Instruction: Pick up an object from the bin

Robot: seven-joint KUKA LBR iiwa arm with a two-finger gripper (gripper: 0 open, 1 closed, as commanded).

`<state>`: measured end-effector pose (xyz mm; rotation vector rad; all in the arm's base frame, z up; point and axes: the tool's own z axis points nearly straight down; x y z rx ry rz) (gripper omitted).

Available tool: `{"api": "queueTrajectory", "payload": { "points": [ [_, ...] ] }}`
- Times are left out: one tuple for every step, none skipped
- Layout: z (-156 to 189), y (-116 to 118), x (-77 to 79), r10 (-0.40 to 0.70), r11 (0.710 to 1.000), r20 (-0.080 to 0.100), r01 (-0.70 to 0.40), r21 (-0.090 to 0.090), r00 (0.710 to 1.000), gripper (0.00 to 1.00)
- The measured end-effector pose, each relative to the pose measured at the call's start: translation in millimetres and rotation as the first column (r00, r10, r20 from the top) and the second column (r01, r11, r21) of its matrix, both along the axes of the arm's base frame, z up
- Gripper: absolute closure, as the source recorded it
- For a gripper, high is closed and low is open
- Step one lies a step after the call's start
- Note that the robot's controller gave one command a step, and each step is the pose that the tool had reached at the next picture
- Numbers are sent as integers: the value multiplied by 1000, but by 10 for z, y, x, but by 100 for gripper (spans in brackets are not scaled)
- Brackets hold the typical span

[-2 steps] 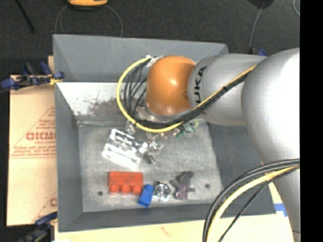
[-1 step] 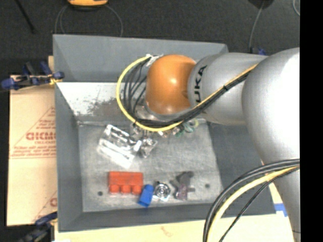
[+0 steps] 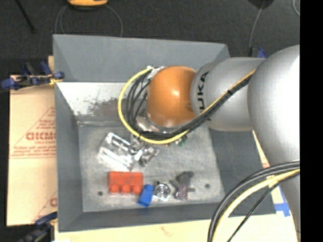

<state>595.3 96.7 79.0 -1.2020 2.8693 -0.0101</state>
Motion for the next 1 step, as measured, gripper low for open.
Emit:
{"api": "queueTrajectory", "payload": {
  "points": [
    [1945, 130, -26, 154, 988, -22, -154, -6, 988, 100]
  ]
}}
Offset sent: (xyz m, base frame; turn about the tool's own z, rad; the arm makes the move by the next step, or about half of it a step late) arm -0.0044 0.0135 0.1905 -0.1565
